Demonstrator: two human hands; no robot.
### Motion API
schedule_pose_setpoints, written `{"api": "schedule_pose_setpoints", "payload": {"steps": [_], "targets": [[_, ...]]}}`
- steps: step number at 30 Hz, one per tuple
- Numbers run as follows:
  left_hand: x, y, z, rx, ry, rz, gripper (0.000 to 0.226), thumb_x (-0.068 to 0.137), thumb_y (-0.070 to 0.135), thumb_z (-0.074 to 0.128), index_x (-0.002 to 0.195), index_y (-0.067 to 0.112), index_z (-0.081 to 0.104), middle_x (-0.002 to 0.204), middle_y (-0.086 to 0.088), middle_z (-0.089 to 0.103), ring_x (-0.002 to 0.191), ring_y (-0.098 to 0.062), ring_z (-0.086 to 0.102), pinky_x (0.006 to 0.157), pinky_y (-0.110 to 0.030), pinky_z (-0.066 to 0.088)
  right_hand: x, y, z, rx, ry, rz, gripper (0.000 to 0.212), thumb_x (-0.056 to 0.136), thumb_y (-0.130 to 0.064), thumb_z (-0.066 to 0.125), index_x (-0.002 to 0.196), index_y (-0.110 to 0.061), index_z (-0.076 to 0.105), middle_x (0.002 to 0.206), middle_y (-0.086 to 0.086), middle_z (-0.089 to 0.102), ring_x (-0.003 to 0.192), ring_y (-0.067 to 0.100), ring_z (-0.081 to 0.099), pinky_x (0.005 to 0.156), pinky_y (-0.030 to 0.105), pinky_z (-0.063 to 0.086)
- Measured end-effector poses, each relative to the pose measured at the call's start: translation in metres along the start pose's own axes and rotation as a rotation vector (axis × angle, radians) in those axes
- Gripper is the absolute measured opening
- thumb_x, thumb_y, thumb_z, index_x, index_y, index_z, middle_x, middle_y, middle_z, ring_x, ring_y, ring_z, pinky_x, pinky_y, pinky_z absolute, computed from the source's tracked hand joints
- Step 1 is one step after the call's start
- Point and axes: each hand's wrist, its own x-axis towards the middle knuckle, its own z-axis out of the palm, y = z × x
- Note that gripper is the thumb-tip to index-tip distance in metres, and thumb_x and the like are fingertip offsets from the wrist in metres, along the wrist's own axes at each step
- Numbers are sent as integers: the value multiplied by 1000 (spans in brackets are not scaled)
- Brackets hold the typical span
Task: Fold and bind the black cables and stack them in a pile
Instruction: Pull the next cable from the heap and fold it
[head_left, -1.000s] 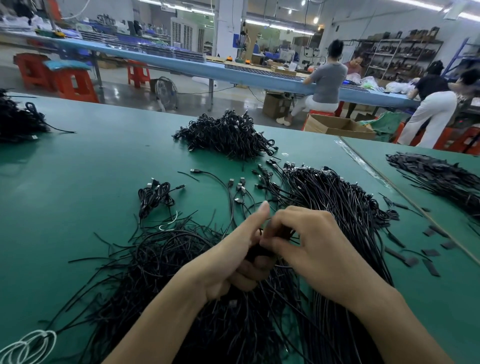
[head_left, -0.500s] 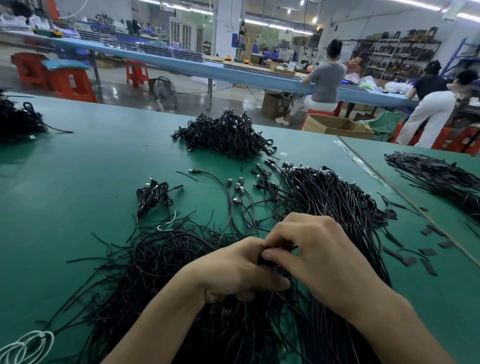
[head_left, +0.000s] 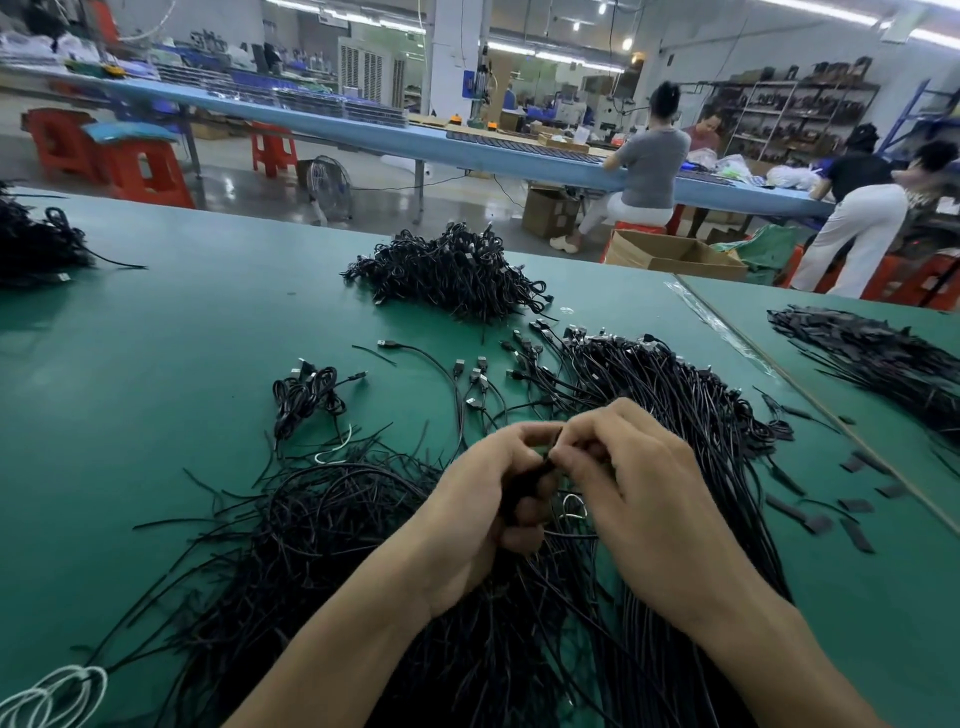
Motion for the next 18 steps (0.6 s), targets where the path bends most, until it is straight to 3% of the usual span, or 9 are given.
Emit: {"api": "schedule_pose_setpoints", "payload": {"steps": [3,7,9,11,14,16,18], "targets": [[2,-6,0,5,38,142,52,77,17,46,125,25,63,76,4,60,63,-7,51,55,-24,45,-1,0,11,217,188,104,13,94,-20,62,83,-26,64,84,-12,63,78,3,60,68,12,44],[3,-6,-3,395,155,328,41,93,18,61,127,39,54,106,10,65,95,-5,64,86,-26,54,1,-4,17,666,224,292,18,96,-12,61,81,-17,69,70,-11,68,64,-3,59,60,11,47],[3,-6,-6,616,306,435,34,94,21,67,118,41,54,114,11,62,105,-2,61,86,-23,53,1,-5,19,795,164,346,19,96,-13,60,79,-14,69,61,-15,64,58,-6,55,57,7,44],[3,-6,-10,740,462,511,27,89,26,71,110,37,58,102,10,59,94,-3,60,76,-23,53,0,-6,18,904,78,369,17,92,-21,61,80,-12,68,57,-15,59,54,-5,51,53,7,41],[3,-1,-13,579,406,466,21,90,12,71,103,25,60,77,1,68,68,-7,62,60,-22,50,-3,-8,20,1022,-29,374,17,84,-24,63,82,-8,67,54,-12,55,49,-3,46,47,8,38],[3,2,-10,429,344,420,22,95,-3,59,99,18,63,79,3,74,73,-7,69,67,-18,53,-4,-8,24,994,-83,366,13,91,-15,61,81,-7,66,56,-14,58,51,-5,52,50,6,40],[1,5,-8,252,311,391,32,99,-5,44,97,13,70,91,-3,77,86,-14,73,75,-21,56,-6,-5,29,939,-105,388,18,96,-12,58,79,-10,66,56,-15,56,52,-5,49,53,6,39]]}}
